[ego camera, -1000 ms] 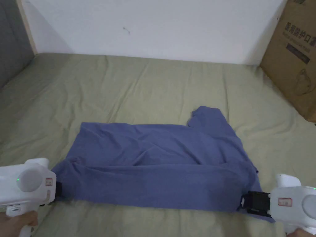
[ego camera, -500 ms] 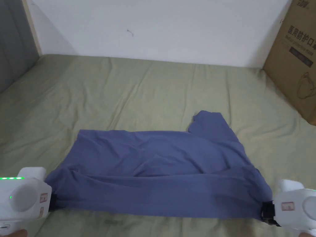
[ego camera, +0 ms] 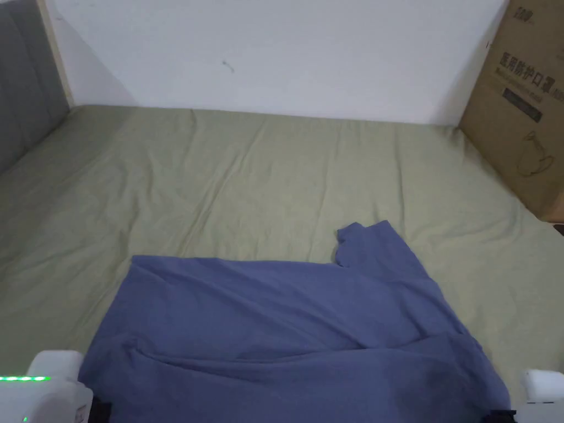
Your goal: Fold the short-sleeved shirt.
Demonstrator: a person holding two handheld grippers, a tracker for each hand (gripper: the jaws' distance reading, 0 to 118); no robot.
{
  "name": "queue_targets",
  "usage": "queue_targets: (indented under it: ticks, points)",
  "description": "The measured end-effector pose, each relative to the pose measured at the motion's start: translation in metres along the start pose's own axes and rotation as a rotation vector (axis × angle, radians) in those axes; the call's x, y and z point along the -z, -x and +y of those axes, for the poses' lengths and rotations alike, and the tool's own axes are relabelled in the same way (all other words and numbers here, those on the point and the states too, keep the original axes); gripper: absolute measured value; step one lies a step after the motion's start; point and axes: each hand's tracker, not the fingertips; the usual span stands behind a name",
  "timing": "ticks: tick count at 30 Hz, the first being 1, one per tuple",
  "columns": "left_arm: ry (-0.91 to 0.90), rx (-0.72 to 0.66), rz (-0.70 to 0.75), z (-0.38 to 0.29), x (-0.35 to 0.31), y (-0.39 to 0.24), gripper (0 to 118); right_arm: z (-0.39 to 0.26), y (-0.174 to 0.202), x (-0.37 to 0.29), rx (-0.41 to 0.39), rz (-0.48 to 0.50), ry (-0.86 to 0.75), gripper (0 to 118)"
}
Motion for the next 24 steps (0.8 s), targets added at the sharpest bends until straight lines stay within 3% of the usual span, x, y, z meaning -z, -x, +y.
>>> queue_targets:
  ticks: [1, 2, 5, 6, 7, 8, 9, 10, 13, 16, 18, 24]
  points:
    - [-0.015, -0.013, -0.003, 0.004, -0.005, 0.000, 103, 0.004, 0.003, -0.007, -0.018, -0.033, -0.013, 80]
    - [-0.037, -0.027, -0.005, 0.007, -0.012, 0.000, 106, 0.009, 0.005, -0.015, -0.036, -0.024, -0.044, 80]
    - [-0.134, -0.035, -0.053, 0.026, -0.033, -0.008, 105, 0.028, 0.013, -0.038, -0.005, 0.057, -0.125, 79]
    - [-0.141, -0.026, -0.063, 0.034, -0.035, -0.012, 103, 0.035, 0.018, -0.040, 0.012, 0.084, -0.140, 71]
    - [-0.154, -0.018, -0.074, 0.041, -0.035, -0.016, 89, 0.043, 0.019, -0.040, 0.012, 0.102, -0.157, 49]
    - [-0.168, -0.022, -0.081, 0.047, -0.036, -0.020, 62, 0.048, 0.026, -0.041, 0.004, 0.095, -0.169, 16]
    - [-0.179, -0.029, -0.094, 0.054, -0.036, -0.028, 13, 0.052, 0.035, -0.038, -0.009, 0.075, -0.177, 0]
    - [-0.177, -0.027, -0.100, 0.059, -0.033, -0.031, 1, 0.054, 0.042, -0.035, -0.002, 0.065, -0.180, 0]
    - [-0.173, -0.020, -0.071, 0.063, -0.020, -0.041, 0, 0.054, 0.050, -0.022, 0.054, 0.194, -0.148, 0]
    - [-0.181, -0.033, -0.092, 0.063, -0.016, -0.040, 0, 0.055, 0.060, -0.002, 0.027, 0.155, -0.130, 0]
    - [-0.145, -0.014, -0.084, 0.074, -0.010, -0.040, 0, 0.067, 0.059, 0.010, 0.044, 0.184, -0.105, 0]
    - [-0.140, -0.008, -0.108, 0.119, 0.005, -0.044, 0, 0.145, 0.057, 0.035, 0.028, 0.116, -0.174, 0]
